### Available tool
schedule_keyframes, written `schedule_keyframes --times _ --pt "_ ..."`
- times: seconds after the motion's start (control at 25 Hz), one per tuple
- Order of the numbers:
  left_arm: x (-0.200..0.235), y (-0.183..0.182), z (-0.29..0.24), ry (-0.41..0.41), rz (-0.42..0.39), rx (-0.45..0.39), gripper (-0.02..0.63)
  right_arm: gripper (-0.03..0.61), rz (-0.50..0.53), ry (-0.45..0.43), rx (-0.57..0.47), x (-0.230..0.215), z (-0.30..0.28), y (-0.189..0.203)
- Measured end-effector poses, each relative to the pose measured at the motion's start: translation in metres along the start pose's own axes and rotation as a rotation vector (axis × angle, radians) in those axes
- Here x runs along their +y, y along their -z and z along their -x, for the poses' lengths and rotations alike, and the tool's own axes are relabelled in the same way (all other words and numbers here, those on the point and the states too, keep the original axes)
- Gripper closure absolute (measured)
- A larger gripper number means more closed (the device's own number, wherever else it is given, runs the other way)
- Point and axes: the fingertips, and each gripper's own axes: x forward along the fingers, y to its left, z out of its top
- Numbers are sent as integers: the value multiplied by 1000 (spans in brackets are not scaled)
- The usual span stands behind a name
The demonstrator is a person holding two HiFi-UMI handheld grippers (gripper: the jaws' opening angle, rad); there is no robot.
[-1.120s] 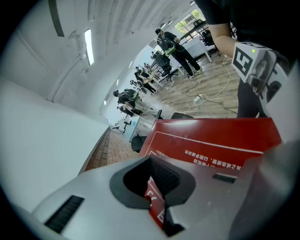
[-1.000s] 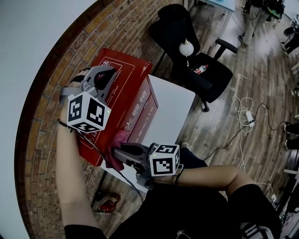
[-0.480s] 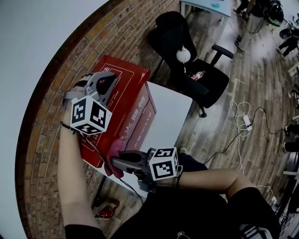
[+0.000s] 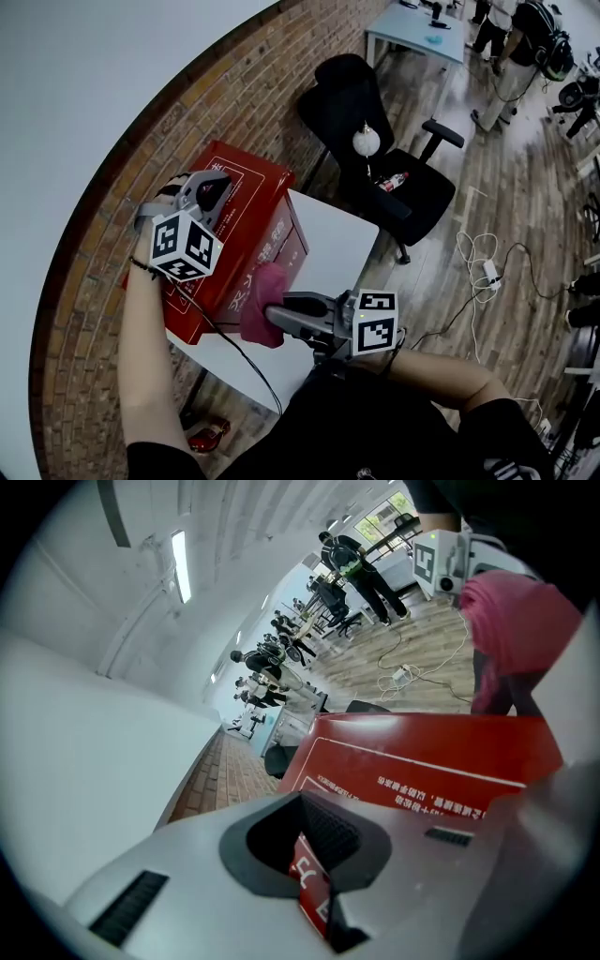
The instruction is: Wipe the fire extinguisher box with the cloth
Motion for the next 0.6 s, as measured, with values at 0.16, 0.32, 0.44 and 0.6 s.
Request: schedule_keyframes --times 0.16,0.32,0.44,0.6 --pt "2 4 -2 -5 21 34 594 517 76 -14 -34 7 29 -46" --pt "8 4 -3 -41 49 62 594 517 129 -69 -30 19 50 -83" --pt "17 -4 3 -99 126 43 594 517 151 -103 -20 24 59 -106" --pt "33 -26 28 -195 247 2 594 517 178 -144 7 29 64 -130"
